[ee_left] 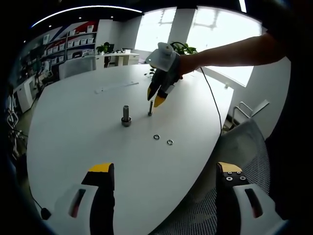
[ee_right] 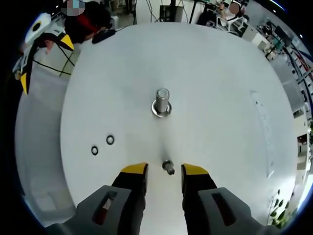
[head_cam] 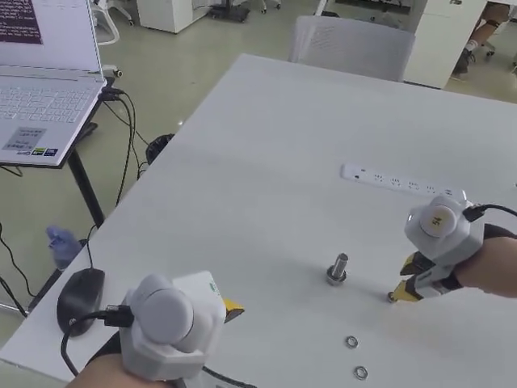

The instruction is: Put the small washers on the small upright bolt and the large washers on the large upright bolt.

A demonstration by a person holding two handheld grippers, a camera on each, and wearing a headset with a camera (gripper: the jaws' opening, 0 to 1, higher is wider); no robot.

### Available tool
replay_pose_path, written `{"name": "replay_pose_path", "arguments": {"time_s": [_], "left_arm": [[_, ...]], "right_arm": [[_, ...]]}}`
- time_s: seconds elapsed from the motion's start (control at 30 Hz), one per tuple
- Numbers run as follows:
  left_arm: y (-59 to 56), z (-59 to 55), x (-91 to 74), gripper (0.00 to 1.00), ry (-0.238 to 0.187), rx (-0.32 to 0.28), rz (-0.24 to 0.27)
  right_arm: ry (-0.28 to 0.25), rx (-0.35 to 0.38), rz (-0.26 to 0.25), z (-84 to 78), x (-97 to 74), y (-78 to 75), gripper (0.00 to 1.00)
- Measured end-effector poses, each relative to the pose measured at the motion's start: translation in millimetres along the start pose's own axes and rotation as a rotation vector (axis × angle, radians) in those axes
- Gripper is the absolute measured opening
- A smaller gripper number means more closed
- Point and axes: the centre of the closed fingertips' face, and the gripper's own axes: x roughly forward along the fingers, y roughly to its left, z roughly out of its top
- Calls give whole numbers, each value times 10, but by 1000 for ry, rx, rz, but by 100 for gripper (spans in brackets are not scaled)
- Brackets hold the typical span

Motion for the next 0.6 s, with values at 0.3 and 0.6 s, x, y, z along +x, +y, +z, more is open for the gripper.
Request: {"name": "replay_pose_path", "arguments": {"time_s": [0.3,0.6], "left_arm": [[79,-24,-79,86,8,18,5],[147,27,-165,87,-6,33,10]], "right_arm": [[5,11,3,23,-57,174,29],[0,2,15,45,-11,352,29]]}}
